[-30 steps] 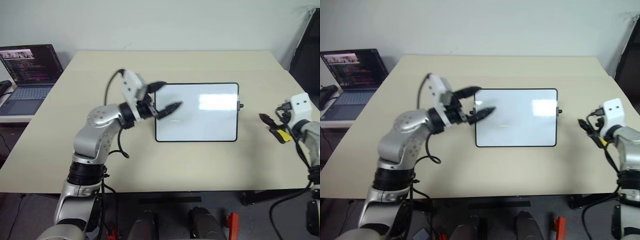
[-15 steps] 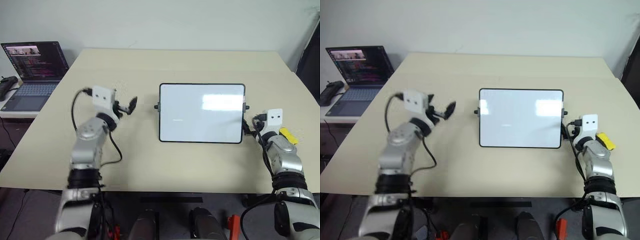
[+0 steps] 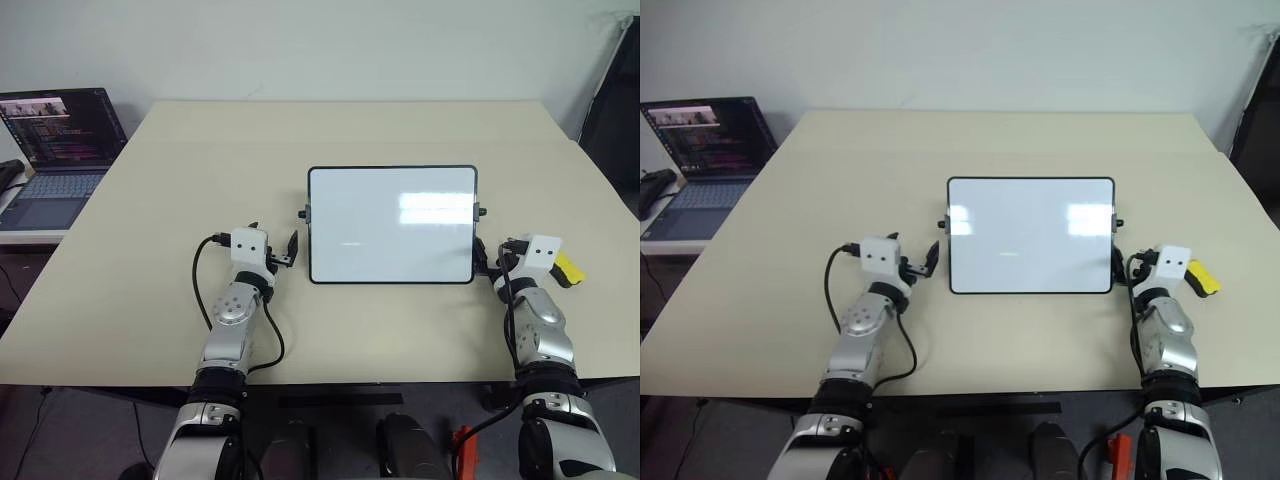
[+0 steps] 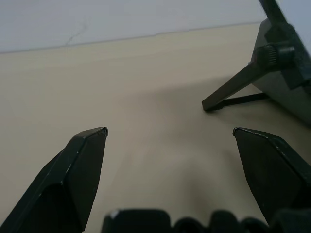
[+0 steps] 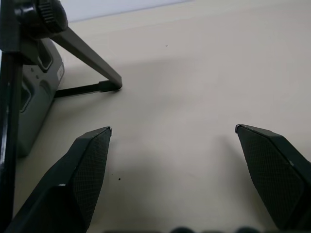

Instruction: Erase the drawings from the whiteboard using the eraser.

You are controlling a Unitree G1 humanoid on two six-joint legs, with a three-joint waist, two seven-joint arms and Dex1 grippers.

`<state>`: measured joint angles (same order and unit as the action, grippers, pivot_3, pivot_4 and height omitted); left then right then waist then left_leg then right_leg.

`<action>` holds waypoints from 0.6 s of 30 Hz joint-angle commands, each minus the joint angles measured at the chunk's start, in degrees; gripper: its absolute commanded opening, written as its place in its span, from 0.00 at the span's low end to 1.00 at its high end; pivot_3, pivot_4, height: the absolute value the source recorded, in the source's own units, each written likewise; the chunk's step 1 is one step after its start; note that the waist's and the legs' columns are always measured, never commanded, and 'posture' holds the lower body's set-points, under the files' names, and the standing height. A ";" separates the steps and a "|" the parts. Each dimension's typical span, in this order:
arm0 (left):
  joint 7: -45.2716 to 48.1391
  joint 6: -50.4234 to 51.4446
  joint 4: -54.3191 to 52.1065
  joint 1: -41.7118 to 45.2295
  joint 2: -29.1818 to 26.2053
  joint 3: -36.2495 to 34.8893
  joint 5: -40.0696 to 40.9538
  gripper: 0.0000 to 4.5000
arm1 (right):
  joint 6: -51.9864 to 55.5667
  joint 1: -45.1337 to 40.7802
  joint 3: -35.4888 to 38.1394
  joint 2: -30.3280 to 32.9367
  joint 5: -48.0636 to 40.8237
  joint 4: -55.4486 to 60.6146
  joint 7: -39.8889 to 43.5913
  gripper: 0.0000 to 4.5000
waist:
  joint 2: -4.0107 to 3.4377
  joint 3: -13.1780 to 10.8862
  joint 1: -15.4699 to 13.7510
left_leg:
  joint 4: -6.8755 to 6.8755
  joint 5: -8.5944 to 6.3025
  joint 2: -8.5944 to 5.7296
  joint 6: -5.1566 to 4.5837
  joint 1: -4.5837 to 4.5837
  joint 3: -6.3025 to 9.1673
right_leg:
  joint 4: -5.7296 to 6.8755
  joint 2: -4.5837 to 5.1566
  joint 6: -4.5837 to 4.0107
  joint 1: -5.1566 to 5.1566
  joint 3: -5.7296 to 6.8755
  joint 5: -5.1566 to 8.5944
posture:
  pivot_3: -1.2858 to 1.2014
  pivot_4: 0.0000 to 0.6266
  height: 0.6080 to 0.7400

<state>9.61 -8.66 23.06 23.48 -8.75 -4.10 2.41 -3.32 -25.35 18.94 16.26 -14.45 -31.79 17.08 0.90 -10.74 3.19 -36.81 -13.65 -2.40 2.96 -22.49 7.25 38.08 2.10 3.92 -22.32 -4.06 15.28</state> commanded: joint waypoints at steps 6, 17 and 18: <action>-1.32 -2.60 -0.44 -1.16 0.02 0.47 -1.22 1.00 | -2.16 0.16 -1.74 -1.87 1.38 1.99 -1.91 1.00 | -0.01 0.01 0.17 | 0.01 0.00 0.00 0.00 0.05 -0.03 | 0.02 -0.04 0.00 0.01 -0.01 0.00 | 0.52 0.24 1.00; 1.68 -0.17 3.43 -0.81 -3.13 -2.08 1.78 1.00 | -1.70 0.89 -2.92 -3.86 3.02 5.60 -4.75 1.00 | -0.03 0.03 0.51 | 0.02 0.00 0.05 0.00 0.14 -0.07 | 0.06 -0.16 -0.10 0.02 -0.02 -0.05 | 0.52 0.24 1.00; 1.78 -0.13 3.93 -0.63 -3.01 -2.07 1.89 1.00 | -1.44 1.01 -2.79 -3.61 2.90 6.14 -4.64 1.00 | -0.04 0.04 0.53 | 0.02 0.00 0.05 0.00 0.15 -0.08 | 0.06 -0.16 -0.10 0.02 -0.02 -0.06 | 0.52 0.24 1.00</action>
<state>10.89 -8.87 26.42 22.35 -11.36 -5.60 3.86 -4.75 -24.00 18.09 13.15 -11.44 -28.92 11.96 0.87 -10.70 3.72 -36.79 -13.65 -2.36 2.95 -22.34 7.17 38.14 1.94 3.81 -22.30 -4.08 15.21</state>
